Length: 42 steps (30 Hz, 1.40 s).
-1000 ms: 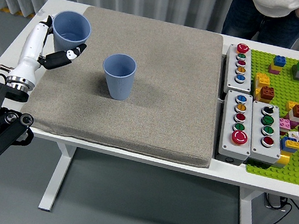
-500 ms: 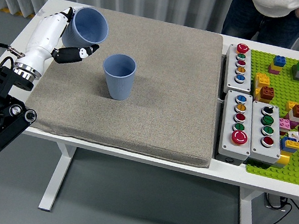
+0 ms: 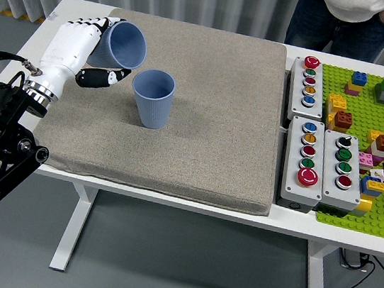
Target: Pick cup pour cup place
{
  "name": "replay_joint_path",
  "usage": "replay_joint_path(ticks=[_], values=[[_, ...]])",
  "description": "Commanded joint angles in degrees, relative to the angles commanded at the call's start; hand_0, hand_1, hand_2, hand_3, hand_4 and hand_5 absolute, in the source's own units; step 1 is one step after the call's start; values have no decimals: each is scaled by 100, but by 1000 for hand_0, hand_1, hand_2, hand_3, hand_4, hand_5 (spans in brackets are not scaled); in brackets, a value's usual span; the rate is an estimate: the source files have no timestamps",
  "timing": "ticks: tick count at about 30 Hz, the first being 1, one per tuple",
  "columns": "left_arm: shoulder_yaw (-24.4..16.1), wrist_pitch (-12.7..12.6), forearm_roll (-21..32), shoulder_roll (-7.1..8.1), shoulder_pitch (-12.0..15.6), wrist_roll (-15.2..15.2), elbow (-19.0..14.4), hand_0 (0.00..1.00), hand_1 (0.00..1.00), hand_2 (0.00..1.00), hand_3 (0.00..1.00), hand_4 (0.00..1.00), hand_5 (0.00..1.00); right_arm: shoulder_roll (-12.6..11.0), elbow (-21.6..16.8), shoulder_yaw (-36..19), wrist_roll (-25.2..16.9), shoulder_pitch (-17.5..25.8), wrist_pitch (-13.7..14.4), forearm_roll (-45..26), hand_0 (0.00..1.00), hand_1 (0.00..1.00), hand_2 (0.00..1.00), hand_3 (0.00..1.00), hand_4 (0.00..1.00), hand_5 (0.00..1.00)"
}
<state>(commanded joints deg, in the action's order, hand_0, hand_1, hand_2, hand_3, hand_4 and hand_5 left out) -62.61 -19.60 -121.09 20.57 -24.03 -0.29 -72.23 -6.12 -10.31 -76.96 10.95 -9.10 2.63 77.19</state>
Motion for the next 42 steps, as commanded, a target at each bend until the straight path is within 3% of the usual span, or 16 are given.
replay_joint_path(ticks=[26,42], values=[[457,-108,-591,235,-67,253,-151,682,629,677,700,635,156,7,0,-41,6,106,-9,73,695,700,628,621,213,402],[850,-179,-663,455,-415,385,-160,681,628,676,698,633,158,0,0,-8,-1,42,8,-20,695,699,628,622,213,400]])
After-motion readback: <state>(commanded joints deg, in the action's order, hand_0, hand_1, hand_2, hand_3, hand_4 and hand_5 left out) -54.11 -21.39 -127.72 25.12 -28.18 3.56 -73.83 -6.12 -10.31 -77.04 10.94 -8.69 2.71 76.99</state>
